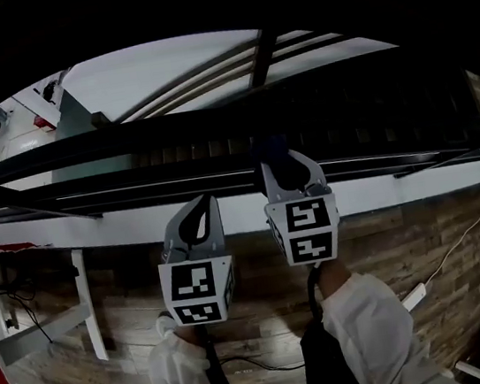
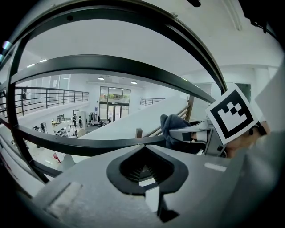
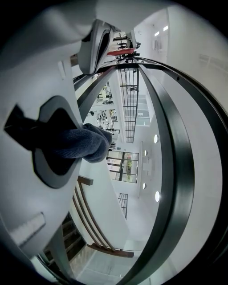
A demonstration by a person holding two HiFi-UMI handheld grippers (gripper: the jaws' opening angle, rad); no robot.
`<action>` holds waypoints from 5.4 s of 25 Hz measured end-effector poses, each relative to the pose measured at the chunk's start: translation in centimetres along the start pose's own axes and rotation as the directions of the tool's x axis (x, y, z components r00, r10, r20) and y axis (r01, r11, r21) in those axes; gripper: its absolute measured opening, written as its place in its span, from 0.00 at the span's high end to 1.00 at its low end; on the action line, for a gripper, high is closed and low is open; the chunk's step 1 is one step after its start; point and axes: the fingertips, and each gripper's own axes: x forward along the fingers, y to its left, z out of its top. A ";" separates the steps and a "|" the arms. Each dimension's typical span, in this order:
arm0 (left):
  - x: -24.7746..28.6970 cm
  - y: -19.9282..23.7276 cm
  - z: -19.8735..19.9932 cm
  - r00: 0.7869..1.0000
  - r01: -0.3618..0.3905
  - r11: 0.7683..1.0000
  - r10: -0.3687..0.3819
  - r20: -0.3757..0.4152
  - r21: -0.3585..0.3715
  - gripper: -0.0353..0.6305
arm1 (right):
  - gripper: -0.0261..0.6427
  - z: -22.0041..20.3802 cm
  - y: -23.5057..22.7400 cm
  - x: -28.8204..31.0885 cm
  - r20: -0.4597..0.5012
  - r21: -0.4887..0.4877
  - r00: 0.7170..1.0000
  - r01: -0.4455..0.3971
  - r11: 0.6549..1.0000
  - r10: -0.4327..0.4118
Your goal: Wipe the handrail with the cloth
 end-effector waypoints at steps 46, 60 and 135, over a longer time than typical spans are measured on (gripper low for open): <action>17.2 -36.3 1.4 0.974 0.216 0.968 -0.222 0.037 0.129 0.94 | 0.82 -9.4 -36.5 -11.0 0.056 -0.012 0.980 0.191 0.981 -0.190; 20.5 -47.7 1.4 0.934 0.349 0.924 -0.357 0.025 0.159 0.94 | 0.82 -13.5 -50.7 -15.8 0.020 0.041 0.944 0.328 0.944 -0.329; -18.9 34.2 -8.1 0.966 -0.259 0.956 0.257 -0.034 -0.135 0.94 | 0.82 3.1 42.4 8.8 -0.047 -0.186 0.944 -0.331 0.925 0.328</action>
